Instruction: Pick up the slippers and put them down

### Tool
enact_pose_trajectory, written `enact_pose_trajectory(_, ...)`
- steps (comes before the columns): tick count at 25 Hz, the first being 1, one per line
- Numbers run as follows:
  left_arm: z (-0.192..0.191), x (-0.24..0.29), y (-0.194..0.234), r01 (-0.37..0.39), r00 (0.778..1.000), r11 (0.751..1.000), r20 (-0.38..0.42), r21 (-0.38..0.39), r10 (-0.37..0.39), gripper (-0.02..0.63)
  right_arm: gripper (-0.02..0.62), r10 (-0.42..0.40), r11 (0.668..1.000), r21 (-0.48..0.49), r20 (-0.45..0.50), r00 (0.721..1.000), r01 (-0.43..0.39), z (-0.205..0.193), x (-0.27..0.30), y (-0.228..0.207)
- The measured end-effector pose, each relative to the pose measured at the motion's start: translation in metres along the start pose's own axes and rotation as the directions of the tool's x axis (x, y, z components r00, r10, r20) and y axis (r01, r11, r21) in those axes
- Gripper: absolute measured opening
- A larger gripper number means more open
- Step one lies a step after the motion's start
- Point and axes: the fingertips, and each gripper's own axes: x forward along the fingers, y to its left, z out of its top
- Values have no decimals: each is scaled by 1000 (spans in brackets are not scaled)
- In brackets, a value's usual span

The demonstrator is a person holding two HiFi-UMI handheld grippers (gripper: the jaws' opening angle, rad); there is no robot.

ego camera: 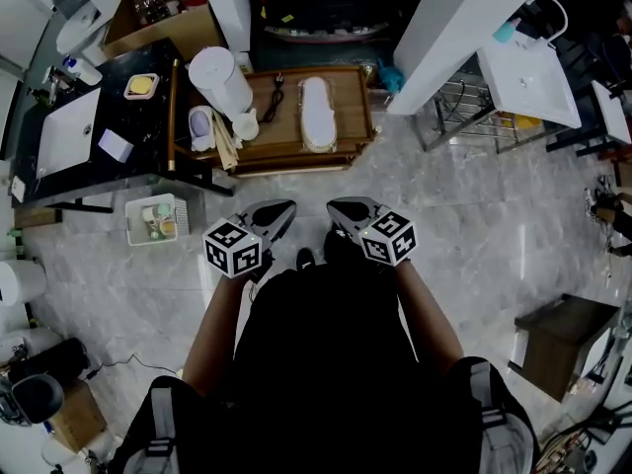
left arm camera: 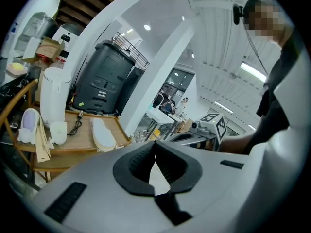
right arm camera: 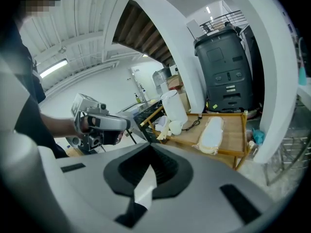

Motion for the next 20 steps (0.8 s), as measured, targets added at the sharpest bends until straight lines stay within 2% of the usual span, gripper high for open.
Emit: enact_pose_trajectory(20, 33, 45, 22, -104, 994, 993, 21, -53, 105, 12, 8, 118, 993, -20, -52, 992, -119, 26, 9, -58)
